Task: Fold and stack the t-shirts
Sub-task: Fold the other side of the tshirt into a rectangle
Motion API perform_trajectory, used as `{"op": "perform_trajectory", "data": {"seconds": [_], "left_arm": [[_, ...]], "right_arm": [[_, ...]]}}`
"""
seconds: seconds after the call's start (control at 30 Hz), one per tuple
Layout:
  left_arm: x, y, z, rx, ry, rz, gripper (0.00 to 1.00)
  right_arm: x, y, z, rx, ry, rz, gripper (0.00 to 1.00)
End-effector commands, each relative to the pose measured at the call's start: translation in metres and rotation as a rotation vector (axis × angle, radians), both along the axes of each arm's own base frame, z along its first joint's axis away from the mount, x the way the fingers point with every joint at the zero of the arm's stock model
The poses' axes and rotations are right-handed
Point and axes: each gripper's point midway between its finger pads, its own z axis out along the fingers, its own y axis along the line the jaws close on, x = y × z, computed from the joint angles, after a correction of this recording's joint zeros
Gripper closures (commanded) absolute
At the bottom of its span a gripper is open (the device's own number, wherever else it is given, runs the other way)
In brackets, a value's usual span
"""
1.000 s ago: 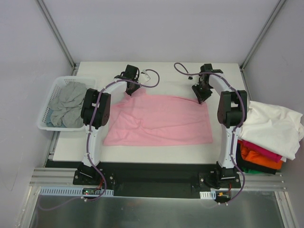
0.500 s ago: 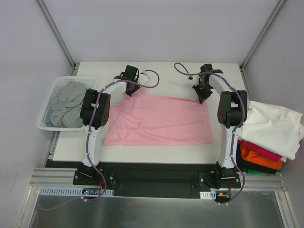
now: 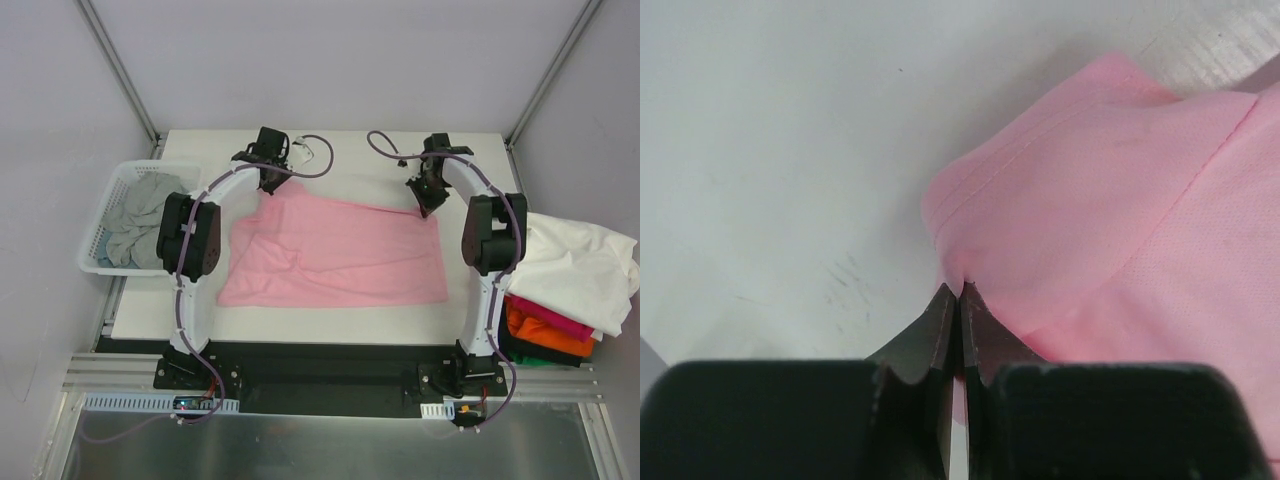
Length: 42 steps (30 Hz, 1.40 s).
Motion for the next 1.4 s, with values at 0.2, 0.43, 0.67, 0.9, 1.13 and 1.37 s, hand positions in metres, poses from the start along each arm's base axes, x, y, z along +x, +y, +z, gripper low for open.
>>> {"op": "perform_trajectory", "data": {"seconds": [0.2,0.43,0.67,0.9,1.13,1.37], "left_arm": [[-0.042,0.007,0.041,0.025,-0.041,0.0,1.0],[-0.08,0.015,0.034,0.063,-0.008,-0.024,1.0],[-0.112,0.018,0.04,0.094,-0.01,-0.041,1.0],[-0.139,0.019,0.053,0.104,-0.02,-0.052,1.0],[-0.168,0.02,0.051,0.111,0.007,-0.064,1.0],[-0.184,0.023,0.037,0.131,0.051,-0.066,1.0]], "right_arm": [[-0.025,0.004,0.046,0.014,-0.067,0.017,0.99],[-0.049,0.007,0.055,0.033,-0.078,0.029,0.99],[-0.074,0.011,0.052,0.046,-0.053,0.046,0.99],[-0.092,0.01,0.042,0.051,-0.02,0.053,0.99],[-0.105,0.01,0.032,0.062,0.005,0.055,0.99],[-0.115,0.012,0.028,0.069,0.028,0.059,0.99]]}}
